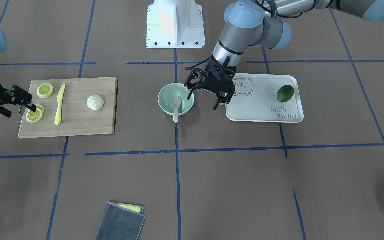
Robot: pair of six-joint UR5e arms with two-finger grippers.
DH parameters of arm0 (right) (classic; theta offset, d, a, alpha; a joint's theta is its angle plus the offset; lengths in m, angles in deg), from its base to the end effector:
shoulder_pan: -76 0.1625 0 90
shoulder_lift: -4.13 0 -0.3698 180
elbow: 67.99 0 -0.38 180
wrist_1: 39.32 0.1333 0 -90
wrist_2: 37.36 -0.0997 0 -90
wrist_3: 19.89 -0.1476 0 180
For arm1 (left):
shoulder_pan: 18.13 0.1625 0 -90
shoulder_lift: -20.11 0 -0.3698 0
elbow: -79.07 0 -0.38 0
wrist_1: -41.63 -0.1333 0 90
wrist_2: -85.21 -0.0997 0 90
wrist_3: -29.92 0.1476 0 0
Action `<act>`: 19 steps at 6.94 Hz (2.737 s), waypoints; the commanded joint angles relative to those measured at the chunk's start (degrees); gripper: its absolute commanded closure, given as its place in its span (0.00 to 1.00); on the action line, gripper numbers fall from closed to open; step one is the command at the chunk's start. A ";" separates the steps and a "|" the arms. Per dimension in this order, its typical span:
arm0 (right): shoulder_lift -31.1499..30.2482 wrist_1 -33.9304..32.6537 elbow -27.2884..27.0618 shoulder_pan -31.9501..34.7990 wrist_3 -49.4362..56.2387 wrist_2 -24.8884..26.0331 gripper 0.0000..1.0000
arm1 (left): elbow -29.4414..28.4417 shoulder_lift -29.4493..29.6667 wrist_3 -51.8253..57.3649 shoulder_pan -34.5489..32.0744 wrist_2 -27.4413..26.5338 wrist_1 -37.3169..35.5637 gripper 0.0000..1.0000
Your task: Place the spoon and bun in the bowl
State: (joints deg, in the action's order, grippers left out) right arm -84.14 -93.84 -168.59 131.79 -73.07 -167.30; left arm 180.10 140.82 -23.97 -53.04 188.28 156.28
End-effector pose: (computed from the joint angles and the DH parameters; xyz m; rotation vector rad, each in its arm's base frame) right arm -0.2679 -0.4626 0.4531 0.1248 -1.0223 0.0106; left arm 0.4710 -0.4505 0.1937 0.5057 1.0565 0.1506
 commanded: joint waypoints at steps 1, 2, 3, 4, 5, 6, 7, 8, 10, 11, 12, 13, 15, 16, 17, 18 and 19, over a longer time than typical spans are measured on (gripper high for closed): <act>3.80 2.23 -3.71 -11.79 -17.44 6.17 0.01 | 4.60 -6.95 7.21 -4.88 3.97 0.13 0.01; 3.81 -3.95 -7.82 -15.49 -17.75 9.76 0.05 | 4.88 -7.24 7.40 -5.34 4.42 0.14 0.01; 4.42 -12.89 -10.47 -19.27 -17.75 14.67 0.08 | 5.23 -7.33 7.32 -5.34 4.34 0.14 0.01; 4.86 -14.46 -10.06 -21.31 -17.67 17.85 0.09 | 5.23 -7.33 7.23 -5.34 4.34 0.14 0.01; 4.60 -14.47 -9.27 -21.33 -17.06 18.06 0.09 | 5.23 -7.33 7.05 -5.34 4.25 0.05 0.01; 4.86 -14.47 -8.48 -21.50 -17.05 18.76 0.09 | 5.23 -7.42 6.88 -5.34 4.16 0.14 0.01; 5.73 -14.47 -7.34 -21.59 -16.88 19.55 0.11 | 5.23 -7.77 6.96 -5.34 4.25 0.05 0.01; 7.22 -14.47 -5.68 -21.59 -16.88 20.16 0.11 | 5.32 -7.77 6.96 -5.34 4.25 0.14 0.01; 7.32 -14.47 -5.40 -21.77 -16.79 20.17 0.13 | 6.28 -7.77 6.96 -5.43 4.25 0.05 0.01; 7.41 -14.47 -5.49 -21.77 -16.79 20.17 0.24 | 6.38 -7.77 6.96 -5.43 4.25 0.05 0.01; 7.50 -14.47 -5.31 -21.94 -16.87 20.17 0.41 | 6.46 -7.77 6.96 -5.43 4.25 0.05 0.01; 7.59 -14.47 -5.40 -21.94 -16.88 20.17 0.45 | 6.81 -7.95 6.88 -5.43 4.25 -0.04 0.01; 7.41 -14.47 -5.22 -22.03 -16.87 20.43 0.44 | 7.34 -8.39 6.88 -5.43 4.25 -0.04 0.01; 7.32 -14.47 -5.22 -22.03 -16.88 20.43 0.43 | 7.34 -8.39 6.88 -5.52 4.16 -0.04 0.01; 7.41 -14.47 -5.22 -22.03 -16.88 20.43 0.48 | 8.04 -9.08 6.88 -5.60 4.25 -0.04 0.01; 7.50 -14.47 -5.48 -22.03 -16.88 20.43 0.66 | 8.74 -9.70 6.88 -5.60 4.25 -0.04 0.01; 7.50 -14.47 -5.66 -22.03 -16.88 20.43 0.75 | 8.92 -9.88 6.88 -5.60 4.16 -0.04 0.01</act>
State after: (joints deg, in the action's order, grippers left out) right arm -76.68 -108.32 -174.03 109.76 -89.94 -146.87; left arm 188.60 131.34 -17.10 -58.63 192.50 156.24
